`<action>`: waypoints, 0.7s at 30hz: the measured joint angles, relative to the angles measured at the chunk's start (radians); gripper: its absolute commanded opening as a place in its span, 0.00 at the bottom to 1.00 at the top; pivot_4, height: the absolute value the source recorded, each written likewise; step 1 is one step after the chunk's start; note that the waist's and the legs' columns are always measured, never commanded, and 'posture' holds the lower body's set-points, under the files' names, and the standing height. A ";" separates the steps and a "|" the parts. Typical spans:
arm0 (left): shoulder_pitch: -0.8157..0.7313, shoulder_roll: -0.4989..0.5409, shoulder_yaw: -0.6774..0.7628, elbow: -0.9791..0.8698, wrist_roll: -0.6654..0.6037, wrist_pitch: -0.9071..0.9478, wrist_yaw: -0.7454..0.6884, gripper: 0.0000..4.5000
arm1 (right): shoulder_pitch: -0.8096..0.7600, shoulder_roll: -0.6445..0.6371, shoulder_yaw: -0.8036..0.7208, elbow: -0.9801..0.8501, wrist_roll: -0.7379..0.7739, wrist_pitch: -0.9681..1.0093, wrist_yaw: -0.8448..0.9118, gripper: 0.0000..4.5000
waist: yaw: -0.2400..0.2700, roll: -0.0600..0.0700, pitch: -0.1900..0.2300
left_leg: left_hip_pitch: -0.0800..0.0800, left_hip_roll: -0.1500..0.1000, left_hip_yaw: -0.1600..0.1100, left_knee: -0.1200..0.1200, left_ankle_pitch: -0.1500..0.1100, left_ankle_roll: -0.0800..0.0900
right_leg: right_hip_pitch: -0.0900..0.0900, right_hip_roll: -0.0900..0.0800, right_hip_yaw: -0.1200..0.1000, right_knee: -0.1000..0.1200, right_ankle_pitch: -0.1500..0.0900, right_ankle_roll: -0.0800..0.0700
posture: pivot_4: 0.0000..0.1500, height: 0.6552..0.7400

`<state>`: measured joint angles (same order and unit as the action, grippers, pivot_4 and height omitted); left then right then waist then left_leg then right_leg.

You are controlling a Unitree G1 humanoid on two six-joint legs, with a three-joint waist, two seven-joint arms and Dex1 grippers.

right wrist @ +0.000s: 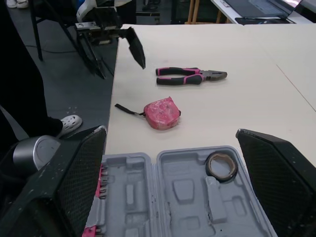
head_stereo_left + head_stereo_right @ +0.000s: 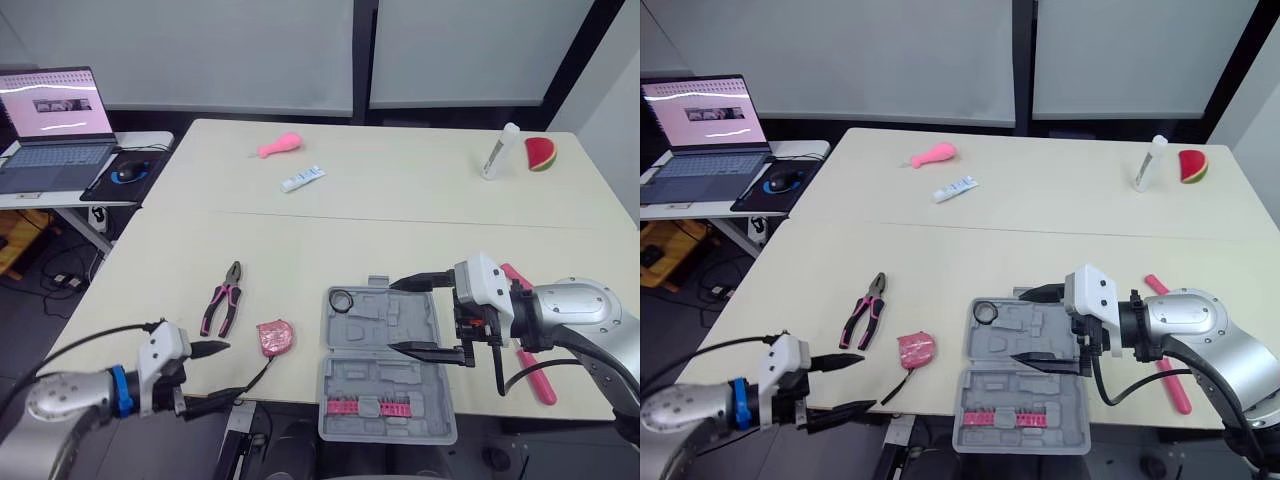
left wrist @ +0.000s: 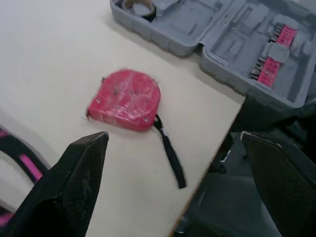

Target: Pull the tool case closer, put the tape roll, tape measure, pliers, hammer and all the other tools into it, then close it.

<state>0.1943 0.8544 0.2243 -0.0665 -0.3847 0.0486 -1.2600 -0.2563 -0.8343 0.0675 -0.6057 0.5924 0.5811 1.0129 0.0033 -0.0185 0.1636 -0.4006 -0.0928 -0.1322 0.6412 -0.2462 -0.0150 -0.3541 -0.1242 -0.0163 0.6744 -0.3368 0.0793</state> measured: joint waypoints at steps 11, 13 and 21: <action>-0.297 -0.138 -0.208 0.356 0.134 -0.260 -0.060 1.00 | 0.005 -0.013 -0.005 -0.001 -0.002 0.003 -0.008 1.00 | -0.023 -0.002 0.001 | -0.001 0.000 0.001 0.000 0.000 0.000 | 0.002 0.001 0.000 0.001 0.001 0.001 | 1.00 1.00; -0.309 -0.145 -0.220 0.374 0.154 -0.271 -0.043 1.00 | 0.010 -0.020 -0.007 -0.002 -0.002 0.006 -0.012 1.00 | -0.027 -0.002 0.001 | 0.000 0.000 0.000 0.000 0.000 0.000 | 0.002 0.001 0.000 0.002 0.000 0.001 | 1.00 1.00; -0.310 -0.168 -0.262 0.401 0.196 -0.281 0.002 1.00 | 0.030 -0.032 -0.016 -0.021 -0.001 0.018 -0.025 1.00 | -0.030 -0.002 0.001 | 0.000 -0.001 0.000 0.000 0.000 0.000 | 0.002 0.002 0.000 0.003 0.000 0.001 | 1.00 1.00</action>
<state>-0.1156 0.6862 -0.0381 0.3348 -0.1884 -0.2319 -1.2582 -0.2258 -0.8660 0.0512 -0.6265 0.5916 0.5995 0.9882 -0.0270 -0.0207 0.1641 -0.4007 -0.0933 -0.1320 0.6417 -0.2466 -0.0153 -0.3522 -0.1227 -0.0164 0.6776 -0.3364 0.0805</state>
